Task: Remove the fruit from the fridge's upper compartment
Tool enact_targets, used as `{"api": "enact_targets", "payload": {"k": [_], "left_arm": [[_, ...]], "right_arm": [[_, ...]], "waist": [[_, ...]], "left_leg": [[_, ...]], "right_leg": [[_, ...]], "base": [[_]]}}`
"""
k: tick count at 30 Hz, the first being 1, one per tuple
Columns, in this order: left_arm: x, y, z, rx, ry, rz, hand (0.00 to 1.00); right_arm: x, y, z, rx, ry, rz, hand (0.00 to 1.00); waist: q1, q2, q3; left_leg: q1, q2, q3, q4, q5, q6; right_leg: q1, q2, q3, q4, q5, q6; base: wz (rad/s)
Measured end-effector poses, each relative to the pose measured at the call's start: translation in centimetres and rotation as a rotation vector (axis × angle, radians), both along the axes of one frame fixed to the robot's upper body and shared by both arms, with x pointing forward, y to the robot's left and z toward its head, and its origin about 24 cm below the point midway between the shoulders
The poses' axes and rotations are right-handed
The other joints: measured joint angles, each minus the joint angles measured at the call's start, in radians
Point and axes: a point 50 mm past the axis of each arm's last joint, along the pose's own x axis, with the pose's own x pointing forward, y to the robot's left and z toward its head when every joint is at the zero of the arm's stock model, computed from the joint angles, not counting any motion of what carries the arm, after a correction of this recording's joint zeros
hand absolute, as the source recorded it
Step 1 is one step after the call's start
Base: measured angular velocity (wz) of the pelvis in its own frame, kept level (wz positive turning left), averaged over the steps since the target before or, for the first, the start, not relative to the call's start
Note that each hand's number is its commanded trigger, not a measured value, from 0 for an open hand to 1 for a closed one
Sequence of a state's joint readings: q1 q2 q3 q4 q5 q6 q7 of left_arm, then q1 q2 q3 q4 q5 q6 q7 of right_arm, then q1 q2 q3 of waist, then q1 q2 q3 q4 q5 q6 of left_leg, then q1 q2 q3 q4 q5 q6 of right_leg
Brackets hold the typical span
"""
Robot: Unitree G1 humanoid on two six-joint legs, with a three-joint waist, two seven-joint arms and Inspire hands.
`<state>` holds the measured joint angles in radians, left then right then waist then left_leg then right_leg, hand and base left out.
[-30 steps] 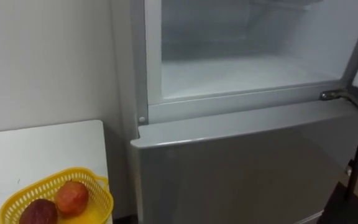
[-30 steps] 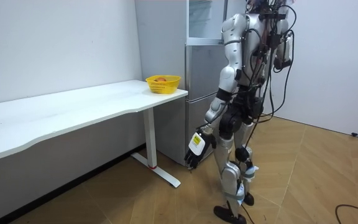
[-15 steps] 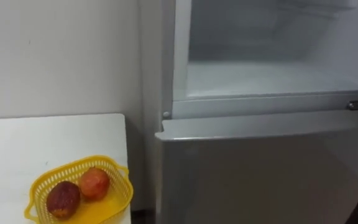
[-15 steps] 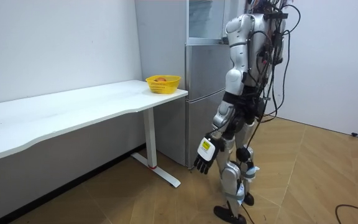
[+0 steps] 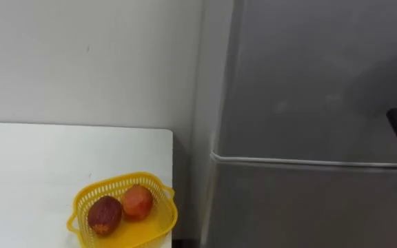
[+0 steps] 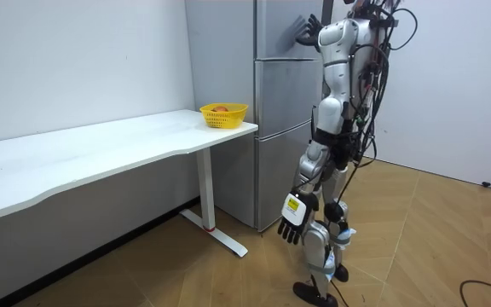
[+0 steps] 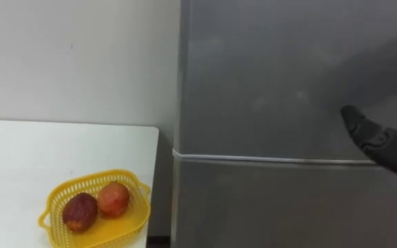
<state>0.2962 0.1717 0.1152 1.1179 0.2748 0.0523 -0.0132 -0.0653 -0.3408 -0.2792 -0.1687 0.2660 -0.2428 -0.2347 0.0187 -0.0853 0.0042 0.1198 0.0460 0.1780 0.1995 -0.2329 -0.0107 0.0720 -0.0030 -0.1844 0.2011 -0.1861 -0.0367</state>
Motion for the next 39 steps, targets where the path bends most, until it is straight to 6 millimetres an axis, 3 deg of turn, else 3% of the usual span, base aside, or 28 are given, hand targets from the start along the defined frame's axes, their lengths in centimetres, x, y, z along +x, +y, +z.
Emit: {"api": "enact_targets", "payload": {"k": [6, 9, 18, 27, 33, 38, 39], "left_arm": [[-0.4, 0.0, 0.0, -0.016, 0.043, -0.011, 0.0], [-1.1, 0.0, 0.1, -0.028, 0.068, -0.005, 0.0], [-0.6, 0.0, 0.1, -0.044, 0.046, -0.012, 0.0], [-0.9, 0.1, 0.2, -0.038, 0.043, 0.003, 0.0], [-0.8, 0.7, 0.4, 0.006, 0.01, 0.008, 0.0], [-0.9, 1.1, 0.6, 0.042, -0.005, 0.031, 0.0], [-0.6, 1.1, 0.6, 0.046, -0.015, 0.03, 0.0]], "right_arm": [[0.6, 0.5, -1.8, 0.005, 0.083, 0.046, 0.0], [0.8, 0.5, -2.4, 0.009, 0.111, 0.061, 0.0], [1.0, 0.9, -2.9, 0.016, 0.147, 0.092, 0.0], [0.8, 0.5, -2.6, 0.041, 0.132, 0.087, 0.0], [0.0, -1.9, -3.1, 0.217, 0.132, -0.031, 0.0], [-2.4, -4.6, -4.9, 0.395, 0.163, -0.197, 0.0], [-3.0, -5.1, -5.2, 0.418, 0.167, -0.249, 0.0]], "waist": [[0.017, 0.002, -0.0035], [0.021, 0.001, -0.018], [0.021, -0.002, -0.0164], [-0.015, 0.0, -0.0143], [-0.051, 0.002, -0.0143], [-0.071, 0.018, -0.0144], [-0.073, 0.024, -0.009]], "left_leg": [[-0.008, 0.005, -0.006, 0.004, 0.0, -0.001], [-0.009, 0.009, -0.002, 0.008, 0.002, -0.004], [-0.002, 0.012, 0.002, 0.007, 0.009, -0.01], [0.005, 0.01, -0.002, 0.003, 0.007, -0.008], [-0.005, 0.009, -0.002, -0.003, 0.007, -0.007], [-0.004, 0.009, 0.006, -0.011, 0.007, -0.007], [-0.005, 0.008, 0.011, -0.012, 0.007, -0.007]], "right_leg": [[-0.005, 0.001, -0.005, 0.003, 0.007, 0.0], [-0.005, 0.005, -0.004, 0.003, 0.015, -0.01], [-0.003, 0.009, 0.0, 0.008, 0.02, -0.018], [0.01, 0.007, -0.004, 0.0, 0.018, -0.013], [0.009, 0.008, -0.005, -0.016, 0.02, -0.009], [0.015, 0.01, -0.003, -0.028, 0.021, -0.008], [0.014, 0.011, 0.002, -0.03, 0.021, -0.008]], "base": [[0.0], [0.0], [0.0], [0.02], [0.03], [0.0], [-0.12]]}}
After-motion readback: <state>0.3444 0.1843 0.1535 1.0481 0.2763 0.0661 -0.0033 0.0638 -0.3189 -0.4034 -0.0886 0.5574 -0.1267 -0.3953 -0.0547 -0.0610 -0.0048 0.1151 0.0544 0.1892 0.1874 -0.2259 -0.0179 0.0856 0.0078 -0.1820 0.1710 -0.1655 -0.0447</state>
